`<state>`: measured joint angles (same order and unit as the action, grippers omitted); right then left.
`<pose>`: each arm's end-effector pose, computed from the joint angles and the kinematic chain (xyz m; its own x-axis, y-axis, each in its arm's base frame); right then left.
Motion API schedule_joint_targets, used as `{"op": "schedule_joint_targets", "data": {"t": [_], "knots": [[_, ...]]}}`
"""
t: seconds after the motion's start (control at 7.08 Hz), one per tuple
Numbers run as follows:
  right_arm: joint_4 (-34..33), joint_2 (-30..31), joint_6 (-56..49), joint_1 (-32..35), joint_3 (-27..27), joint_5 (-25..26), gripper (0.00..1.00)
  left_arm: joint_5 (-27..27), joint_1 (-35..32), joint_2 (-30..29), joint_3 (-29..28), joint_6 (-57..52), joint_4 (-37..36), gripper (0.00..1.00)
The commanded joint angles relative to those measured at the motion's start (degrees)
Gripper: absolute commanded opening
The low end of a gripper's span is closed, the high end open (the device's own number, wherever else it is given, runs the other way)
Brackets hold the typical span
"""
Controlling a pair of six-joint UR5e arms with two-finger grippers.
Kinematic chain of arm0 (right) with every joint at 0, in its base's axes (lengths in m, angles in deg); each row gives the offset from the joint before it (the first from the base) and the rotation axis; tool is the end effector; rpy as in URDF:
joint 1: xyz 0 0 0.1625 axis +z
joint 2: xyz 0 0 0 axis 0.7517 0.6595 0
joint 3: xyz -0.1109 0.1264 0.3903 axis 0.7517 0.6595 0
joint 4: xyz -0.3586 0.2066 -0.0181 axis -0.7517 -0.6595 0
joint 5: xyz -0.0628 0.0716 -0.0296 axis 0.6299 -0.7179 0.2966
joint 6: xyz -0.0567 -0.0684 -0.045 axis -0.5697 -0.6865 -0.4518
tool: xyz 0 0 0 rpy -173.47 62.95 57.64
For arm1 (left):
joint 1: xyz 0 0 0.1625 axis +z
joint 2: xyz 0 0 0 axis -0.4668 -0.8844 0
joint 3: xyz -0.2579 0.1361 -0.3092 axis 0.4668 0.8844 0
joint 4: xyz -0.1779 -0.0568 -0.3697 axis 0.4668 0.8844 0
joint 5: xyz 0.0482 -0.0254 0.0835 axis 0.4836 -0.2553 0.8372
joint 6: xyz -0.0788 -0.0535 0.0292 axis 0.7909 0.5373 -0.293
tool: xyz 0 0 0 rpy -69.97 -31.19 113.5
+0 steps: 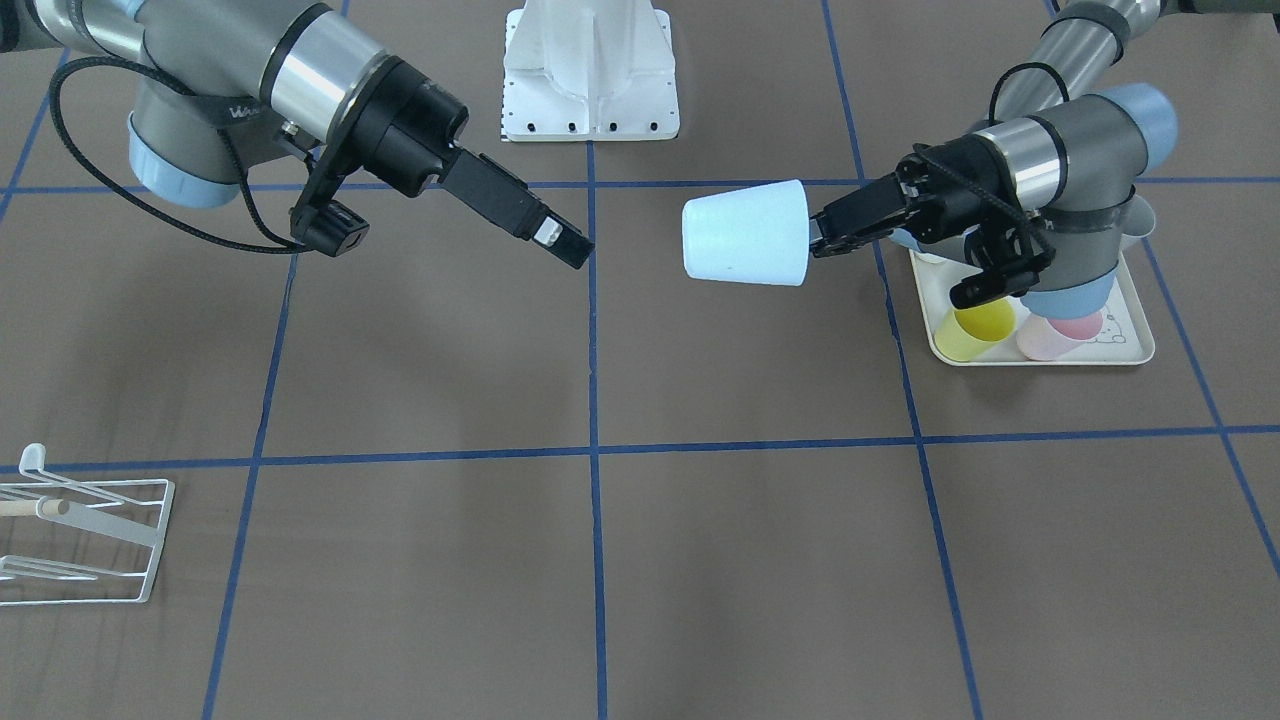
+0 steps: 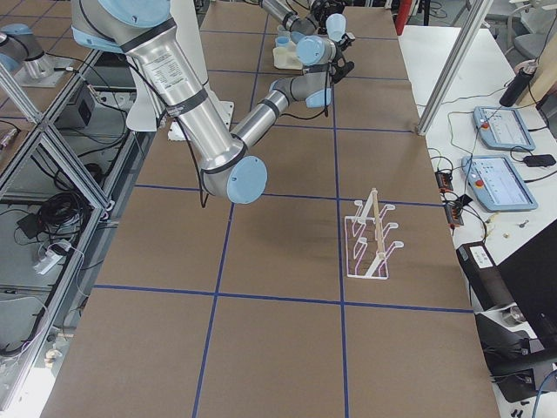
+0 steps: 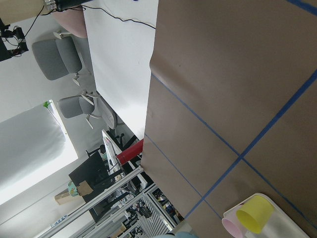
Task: Transfer IKEA cup to right arm and place on rack
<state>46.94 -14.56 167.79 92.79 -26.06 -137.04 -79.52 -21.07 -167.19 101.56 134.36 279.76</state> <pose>-0.3696 -0.4984 0.1087 -0.4612 0.6334 0.6214 -0.0981 0.6596 -0.7452 0.3162 -0.5085 0.2700 -0.6757 -0.2788 -0.6824 0.0170 0.9196 -0.3925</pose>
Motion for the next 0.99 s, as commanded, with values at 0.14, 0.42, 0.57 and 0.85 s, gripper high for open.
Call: {"op": "schedule_joint_targets", "data": {"t": [0.14, 0.42, 0.57, 0.85], "knots": [[0.1, -1.4, 0.9, -2.4, -0.4, 3.5, 1.0, 2.9, 2.5, -2.2, -0.6, 0.2, 0.0, 0.0], [0.1, -1.4, 1.6, -2.9, -0.4, 4.7, 1.0, 3.0, 2.7, -2.7, -0.6, 0.2, 0.0, 0.0], [0.1, -1.4, 1.6, -3.7, -0.1, 6.4, 1.0, 3.0, 3.1, -3.1, -0.6, 0.2, 0.0, 0.0], [0.1, -1.4, 1.7, -4.2, -0.4, 6.8, 1.0, 3.4, 4.3, -4.0, -0.6, 0.1, 0.0, 0.0]]}}
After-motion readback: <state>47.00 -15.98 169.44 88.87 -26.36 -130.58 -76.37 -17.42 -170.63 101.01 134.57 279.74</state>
